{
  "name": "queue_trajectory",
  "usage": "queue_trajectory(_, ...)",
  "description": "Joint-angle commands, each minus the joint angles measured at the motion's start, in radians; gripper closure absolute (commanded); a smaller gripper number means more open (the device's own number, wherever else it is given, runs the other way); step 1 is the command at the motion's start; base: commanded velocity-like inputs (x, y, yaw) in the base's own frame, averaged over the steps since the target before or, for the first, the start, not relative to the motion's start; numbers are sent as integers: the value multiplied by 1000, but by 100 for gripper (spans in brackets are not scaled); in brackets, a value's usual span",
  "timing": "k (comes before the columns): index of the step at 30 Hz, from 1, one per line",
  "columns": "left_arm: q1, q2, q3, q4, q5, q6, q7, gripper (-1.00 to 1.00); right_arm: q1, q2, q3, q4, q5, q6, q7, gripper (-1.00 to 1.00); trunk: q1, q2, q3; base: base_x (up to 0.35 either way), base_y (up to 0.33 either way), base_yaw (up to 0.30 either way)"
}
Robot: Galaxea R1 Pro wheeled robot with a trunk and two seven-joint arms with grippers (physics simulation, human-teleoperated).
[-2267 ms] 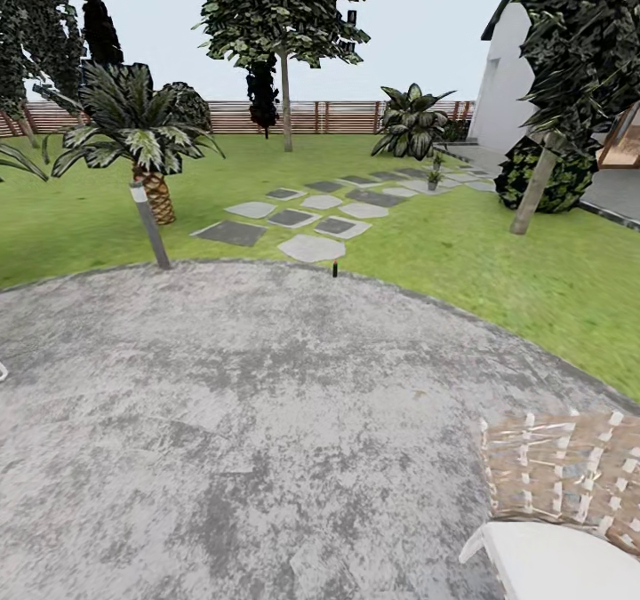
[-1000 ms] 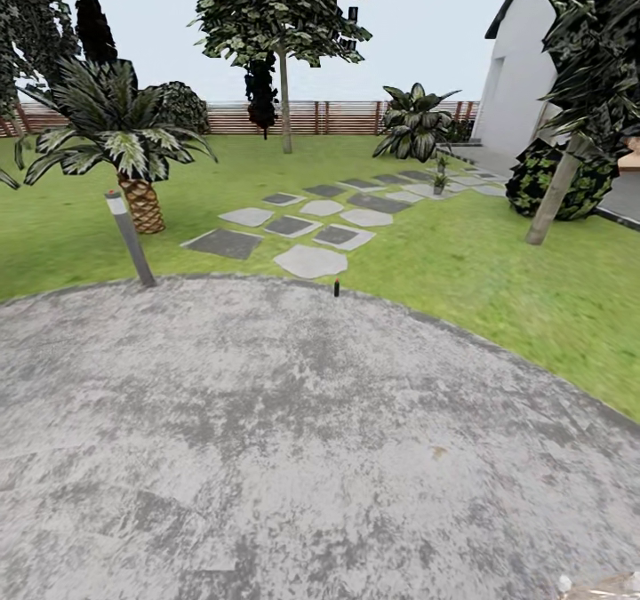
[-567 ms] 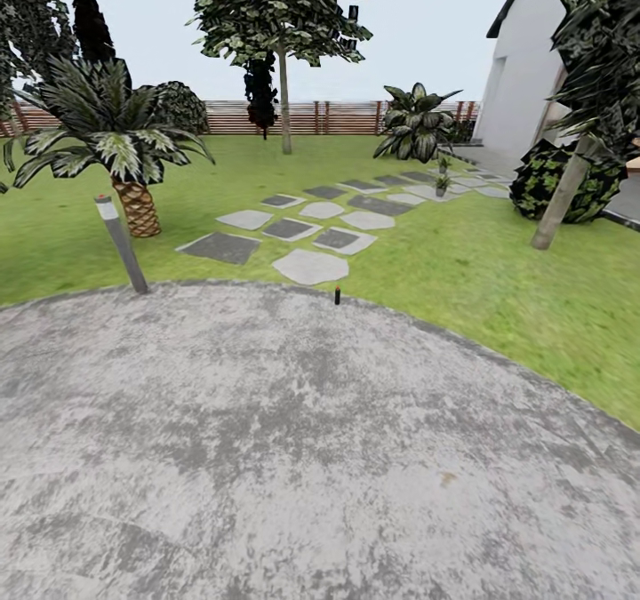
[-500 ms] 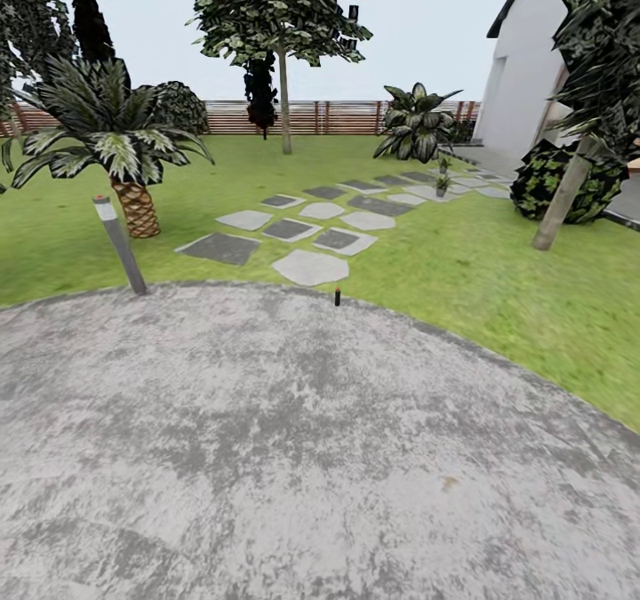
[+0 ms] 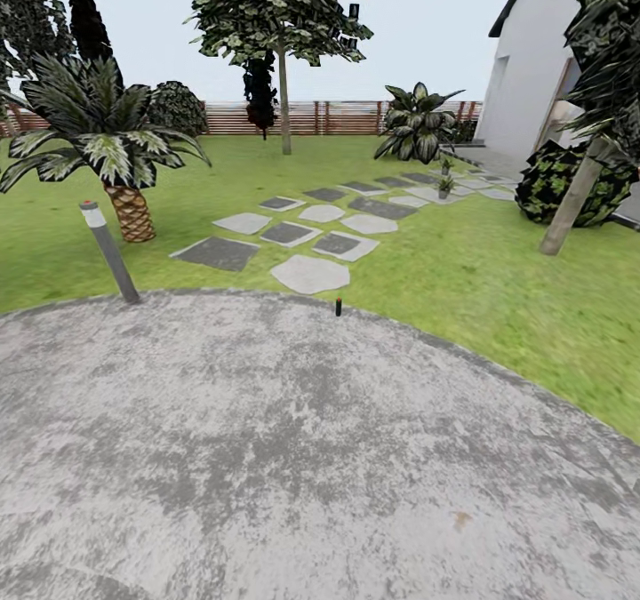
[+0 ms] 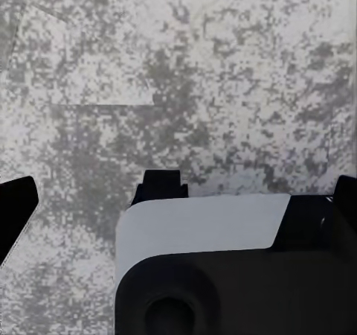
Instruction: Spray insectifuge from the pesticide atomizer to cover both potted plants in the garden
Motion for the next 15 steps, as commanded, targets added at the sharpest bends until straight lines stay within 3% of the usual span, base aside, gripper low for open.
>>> queue_trajectory(1,-1,0,1,1,0,-3,0,-100,-1,0,0,1,0,-3,1,-100,1,0,-1,341,0,0)
queue_trajectory(15,-1,0,0,1,-3,-4,-1,-100,-1,0,0,1,-1,-3,-1,-100,1,0,-1,341,0,0)
